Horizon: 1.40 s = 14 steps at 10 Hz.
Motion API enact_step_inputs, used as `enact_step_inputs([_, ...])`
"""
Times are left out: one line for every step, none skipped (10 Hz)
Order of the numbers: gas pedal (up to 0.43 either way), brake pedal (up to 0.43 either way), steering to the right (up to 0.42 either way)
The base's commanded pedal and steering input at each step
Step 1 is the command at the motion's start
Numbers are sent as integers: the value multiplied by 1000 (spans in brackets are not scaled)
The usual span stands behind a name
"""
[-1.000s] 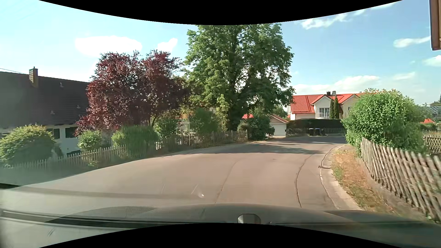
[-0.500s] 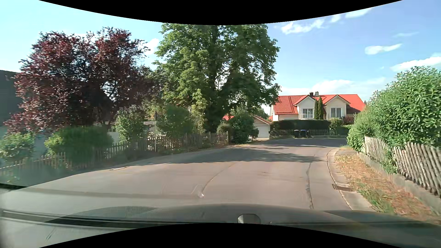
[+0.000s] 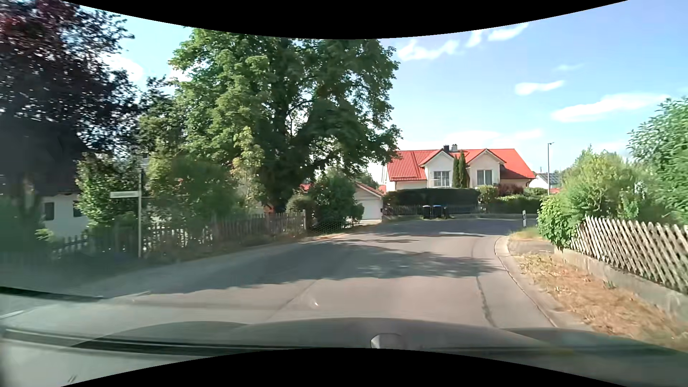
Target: Follow the waypoints while adhering to traffic rules and regulations
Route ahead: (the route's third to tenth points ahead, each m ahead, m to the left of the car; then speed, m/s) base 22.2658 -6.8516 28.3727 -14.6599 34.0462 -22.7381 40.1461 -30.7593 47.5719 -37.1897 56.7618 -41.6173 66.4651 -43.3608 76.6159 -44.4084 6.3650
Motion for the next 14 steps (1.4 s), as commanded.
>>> enact_step_inputs([47, 6, 167])
enact_step_inputs([39, 6, 160])
enact_step_inputs([39, 6, 156])
enact_step_inputs([28, 6, 151])
enact_step_inputs([8, 6, 142])
enact_step_inputs([0, 6, 132])
enact_step_inputs([0, 6, 130])
enact_step_inputs([0, 6, 130])
enact_step_inputs([0, 6, 129])
enact_step_inputs([0, 6, 124])
enact_step_inputs([0, 6, 121])
enact_step_inputs([0, 6, 118])
enact_step_inputs([0, 6, 116])
enact_step_inputs([0, 6, 116])
